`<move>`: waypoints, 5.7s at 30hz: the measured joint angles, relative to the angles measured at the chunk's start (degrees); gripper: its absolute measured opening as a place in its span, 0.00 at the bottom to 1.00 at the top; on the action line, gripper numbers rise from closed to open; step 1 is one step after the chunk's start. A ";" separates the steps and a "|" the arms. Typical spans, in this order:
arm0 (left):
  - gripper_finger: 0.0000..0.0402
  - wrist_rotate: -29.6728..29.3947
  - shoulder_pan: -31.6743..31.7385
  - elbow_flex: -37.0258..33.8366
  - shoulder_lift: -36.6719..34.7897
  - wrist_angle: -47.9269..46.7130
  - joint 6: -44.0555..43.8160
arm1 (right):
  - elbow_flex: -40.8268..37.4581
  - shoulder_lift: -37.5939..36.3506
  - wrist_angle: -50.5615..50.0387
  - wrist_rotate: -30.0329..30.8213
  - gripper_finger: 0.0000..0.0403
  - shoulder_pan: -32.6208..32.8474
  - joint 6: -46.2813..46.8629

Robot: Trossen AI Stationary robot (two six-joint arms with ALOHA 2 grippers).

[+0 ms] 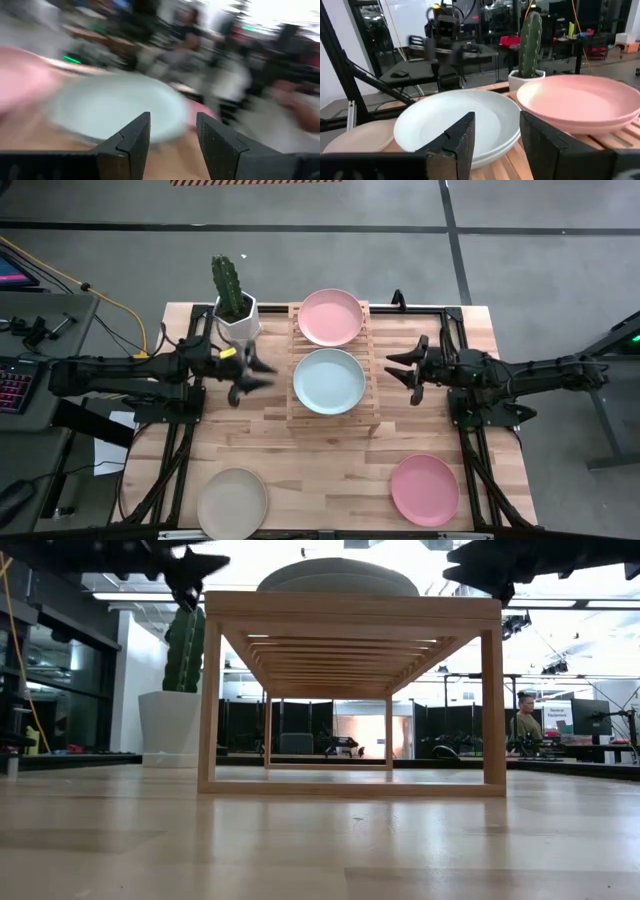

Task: Place and stack plates onto a shelf
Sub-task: Stack the gray plate on top of the blue plate on the shelf, then stack the pink plate on top of the light pink plate on the shelf

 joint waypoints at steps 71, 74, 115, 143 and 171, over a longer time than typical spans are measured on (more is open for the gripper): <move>0.01 -4.63 -38.14 11.45 33.92 -29.76 6.78 | 0.07 0.02 -8.87 0.09 0.34 0.00 3.29; 0.00 -4.49 -36.00 11.45 27.56 -31.40 3.52 | 0.07 0.02 -9.55 0.09 0.34 0.00 3.26; 0.01 -16.13 6.68 52.33 40.94 -44.88 8.65 | 0.07 0.02 -17.08 2.69 0.34 -2.14 4.75; 0.43 -14.38 6.66 54.39 32.61 -46.57 16.88 | 0.04 0.02 -15.25 2.67 0.34 -2.14 8.48; 0.42 -6.18 -0.75 -7.45 5.20 28.09 7.00 | 6.43 19.57 -45.98 -25.96 0.34 20.62 57.04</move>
